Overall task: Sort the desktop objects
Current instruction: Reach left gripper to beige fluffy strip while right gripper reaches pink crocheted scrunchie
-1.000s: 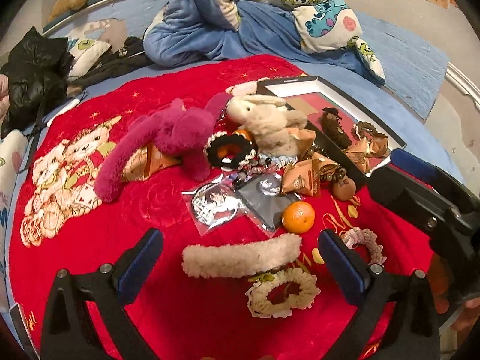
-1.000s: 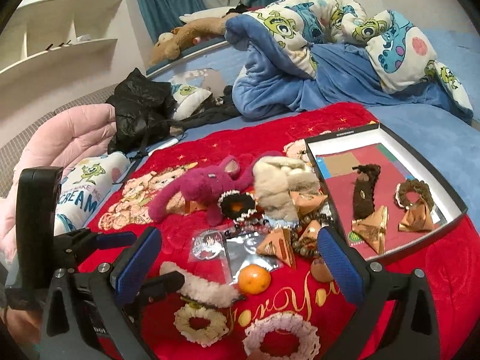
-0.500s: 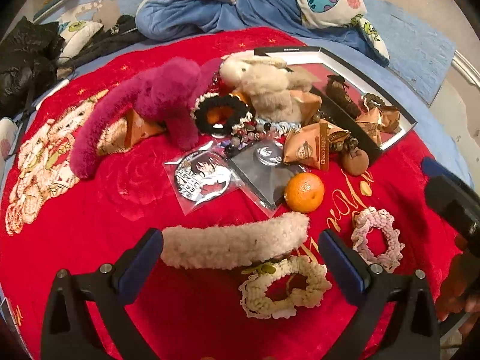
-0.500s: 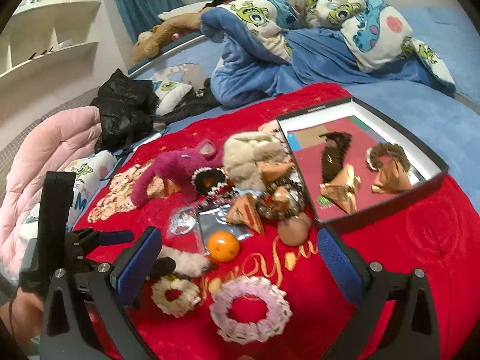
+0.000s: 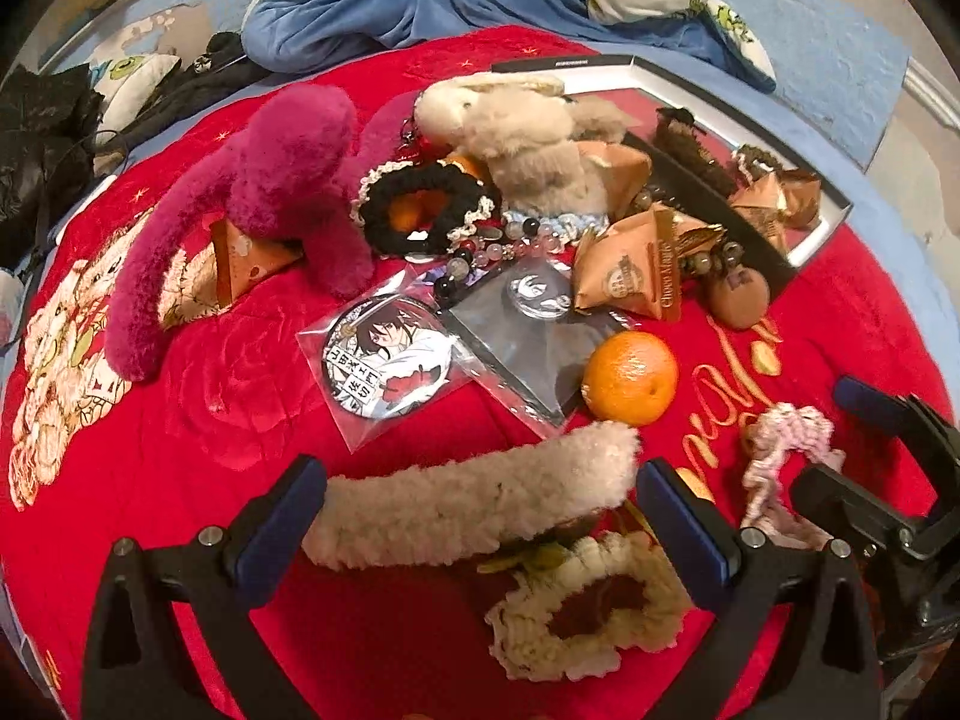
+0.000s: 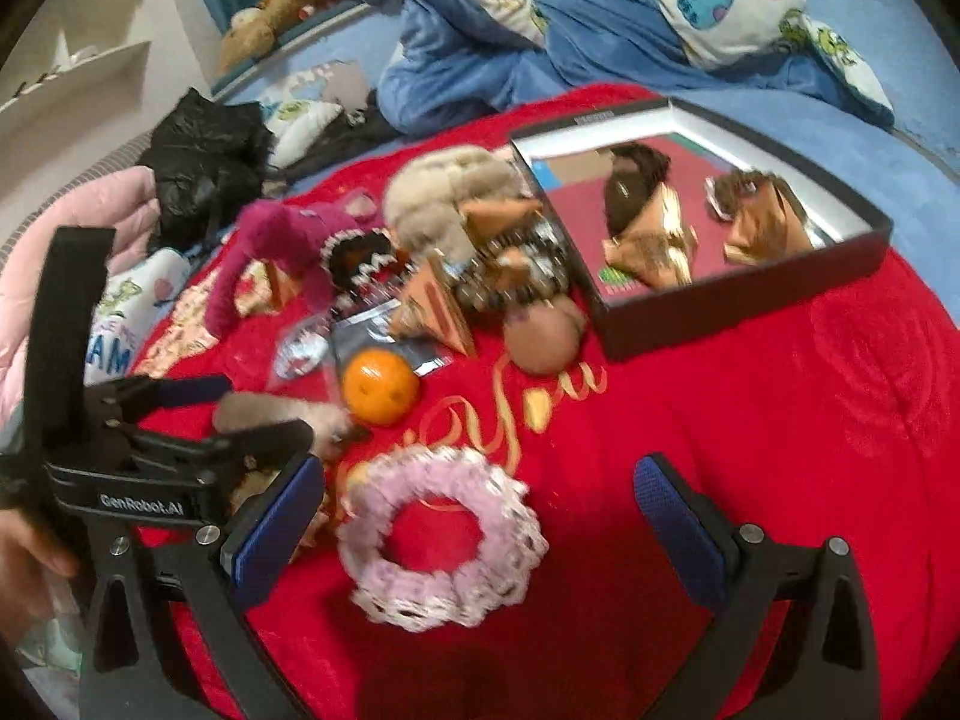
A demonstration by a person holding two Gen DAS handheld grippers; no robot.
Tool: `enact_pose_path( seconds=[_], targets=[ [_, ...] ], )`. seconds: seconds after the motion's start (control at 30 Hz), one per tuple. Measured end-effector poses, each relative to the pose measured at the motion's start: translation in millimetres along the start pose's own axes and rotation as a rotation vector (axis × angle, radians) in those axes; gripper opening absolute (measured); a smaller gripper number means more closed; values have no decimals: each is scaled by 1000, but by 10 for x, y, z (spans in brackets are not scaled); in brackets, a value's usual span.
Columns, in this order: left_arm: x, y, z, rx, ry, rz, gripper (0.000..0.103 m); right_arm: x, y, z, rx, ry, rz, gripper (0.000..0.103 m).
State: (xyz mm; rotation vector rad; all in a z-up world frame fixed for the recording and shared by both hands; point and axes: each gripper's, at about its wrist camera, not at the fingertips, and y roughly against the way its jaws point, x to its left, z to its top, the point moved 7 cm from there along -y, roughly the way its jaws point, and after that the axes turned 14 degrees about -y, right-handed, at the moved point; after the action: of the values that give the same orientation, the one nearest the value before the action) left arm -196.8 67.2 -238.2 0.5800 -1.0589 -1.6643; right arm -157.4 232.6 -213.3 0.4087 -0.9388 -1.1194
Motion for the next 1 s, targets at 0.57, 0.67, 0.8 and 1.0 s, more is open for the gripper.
enact_pose_path(
  seconds=[0.57,0.67,0.8,1.0],
  targets=[
    [-24,-331,-6,105,-23,4,103,-164,-64,-59,15,13,-164,57],
    [-23,-314,0,107,-16,3,103,-205,-40,-54,10,-6,-173,47],
    [-23,-287,18,112,-14,4,103,-235,-27,-32,9,-27,-176,41],
    [-10,-197,50,108,-15,11,94,-250,8,-6,-2,-60,-152,27]
  ],
)
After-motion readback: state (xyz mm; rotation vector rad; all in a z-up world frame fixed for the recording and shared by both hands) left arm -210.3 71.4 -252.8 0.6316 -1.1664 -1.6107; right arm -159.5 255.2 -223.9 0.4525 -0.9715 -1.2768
